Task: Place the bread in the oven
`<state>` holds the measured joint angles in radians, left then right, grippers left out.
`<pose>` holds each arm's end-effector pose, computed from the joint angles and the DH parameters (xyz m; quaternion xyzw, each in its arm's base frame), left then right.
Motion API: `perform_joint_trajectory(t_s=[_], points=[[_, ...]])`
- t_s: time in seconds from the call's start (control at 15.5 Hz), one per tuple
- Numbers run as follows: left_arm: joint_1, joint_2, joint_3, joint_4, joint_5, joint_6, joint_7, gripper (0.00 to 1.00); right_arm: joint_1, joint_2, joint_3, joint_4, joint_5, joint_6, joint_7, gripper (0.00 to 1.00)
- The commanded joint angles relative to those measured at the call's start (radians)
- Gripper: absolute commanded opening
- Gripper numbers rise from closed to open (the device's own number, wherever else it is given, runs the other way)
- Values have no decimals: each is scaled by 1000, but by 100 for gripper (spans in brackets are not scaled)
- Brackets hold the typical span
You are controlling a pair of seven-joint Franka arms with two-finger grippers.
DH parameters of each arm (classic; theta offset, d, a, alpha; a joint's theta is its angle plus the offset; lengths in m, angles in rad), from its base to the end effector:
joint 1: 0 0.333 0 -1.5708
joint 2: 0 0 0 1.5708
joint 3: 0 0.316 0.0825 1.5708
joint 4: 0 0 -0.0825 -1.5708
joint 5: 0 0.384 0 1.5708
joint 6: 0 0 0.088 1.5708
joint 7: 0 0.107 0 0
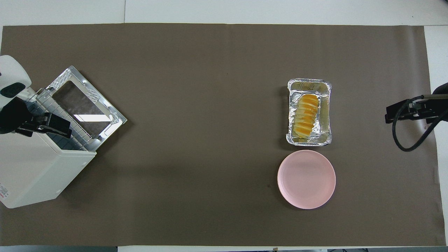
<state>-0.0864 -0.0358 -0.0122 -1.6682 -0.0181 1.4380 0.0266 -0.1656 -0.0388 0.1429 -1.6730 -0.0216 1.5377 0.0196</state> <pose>0.5224 -0.0539 0.5885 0.9933 -0.0626 -0.0973 0.0053 0.5359 -0.0131 0.5948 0.9985 -0.0211 -0.0484 0.0135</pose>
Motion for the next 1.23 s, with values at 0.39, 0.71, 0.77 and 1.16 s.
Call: perform_joint_trajectory(t_s=[0.39,0.71,0.77,1.16], points=[[0,-15,0,-10,17,12,4,100,-29,-7,7,-4,9,-2,6,100],[0,-15,0,-10,17,12,4,100,-17,-47,10,-137,14,209,3,100],[0,-15,1,-10,17,12,4,100,-17,-41,10,-158,15,235,3,100],[0,-15,0,-10,17,12,4,100,6,85,15,-232,23,389,-6,100]])
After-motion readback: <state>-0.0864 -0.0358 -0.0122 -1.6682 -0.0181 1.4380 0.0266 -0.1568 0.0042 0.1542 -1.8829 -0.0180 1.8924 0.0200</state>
